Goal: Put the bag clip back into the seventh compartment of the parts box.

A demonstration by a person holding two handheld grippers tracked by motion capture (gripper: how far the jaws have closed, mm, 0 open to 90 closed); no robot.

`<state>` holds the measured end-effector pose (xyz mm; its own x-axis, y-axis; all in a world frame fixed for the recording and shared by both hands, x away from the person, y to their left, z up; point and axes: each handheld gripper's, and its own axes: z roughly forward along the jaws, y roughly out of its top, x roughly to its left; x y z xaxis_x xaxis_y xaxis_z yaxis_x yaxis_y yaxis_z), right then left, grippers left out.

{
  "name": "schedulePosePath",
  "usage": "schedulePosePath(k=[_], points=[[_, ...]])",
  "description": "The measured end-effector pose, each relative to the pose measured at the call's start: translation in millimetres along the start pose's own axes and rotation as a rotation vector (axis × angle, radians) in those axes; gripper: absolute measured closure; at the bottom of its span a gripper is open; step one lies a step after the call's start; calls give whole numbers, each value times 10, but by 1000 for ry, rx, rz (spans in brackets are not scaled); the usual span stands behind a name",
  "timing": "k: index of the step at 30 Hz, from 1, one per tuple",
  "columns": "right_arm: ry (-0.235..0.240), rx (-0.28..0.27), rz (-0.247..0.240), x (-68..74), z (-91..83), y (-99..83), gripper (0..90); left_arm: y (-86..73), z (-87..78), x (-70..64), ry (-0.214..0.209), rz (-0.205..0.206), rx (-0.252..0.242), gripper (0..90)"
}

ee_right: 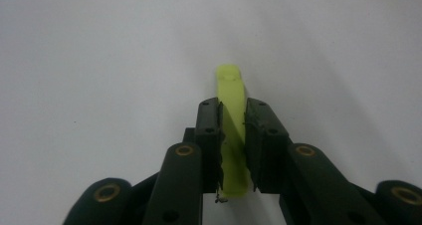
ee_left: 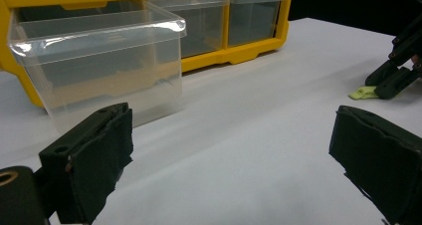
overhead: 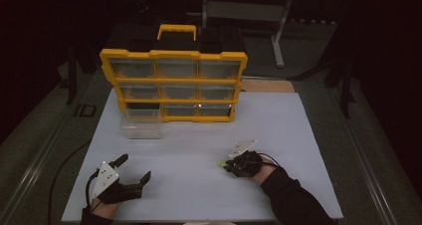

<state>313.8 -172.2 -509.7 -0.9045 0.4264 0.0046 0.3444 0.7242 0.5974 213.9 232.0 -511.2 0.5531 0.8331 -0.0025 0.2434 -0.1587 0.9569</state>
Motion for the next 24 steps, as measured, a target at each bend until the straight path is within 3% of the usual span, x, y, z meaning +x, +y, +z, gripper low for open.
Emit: schedulePosePath(k=[11,18,24], points=[[17,29,-26,-56,-46,26,787,1,-3,1,-1,-2,-2,36],[46,3,-24,-131,-163,63,787,4,-2,-3,-1,0,-3,36],[66,-22,-52,-167,-271,139,787,3,1,-7,-4,0,-3,36]])
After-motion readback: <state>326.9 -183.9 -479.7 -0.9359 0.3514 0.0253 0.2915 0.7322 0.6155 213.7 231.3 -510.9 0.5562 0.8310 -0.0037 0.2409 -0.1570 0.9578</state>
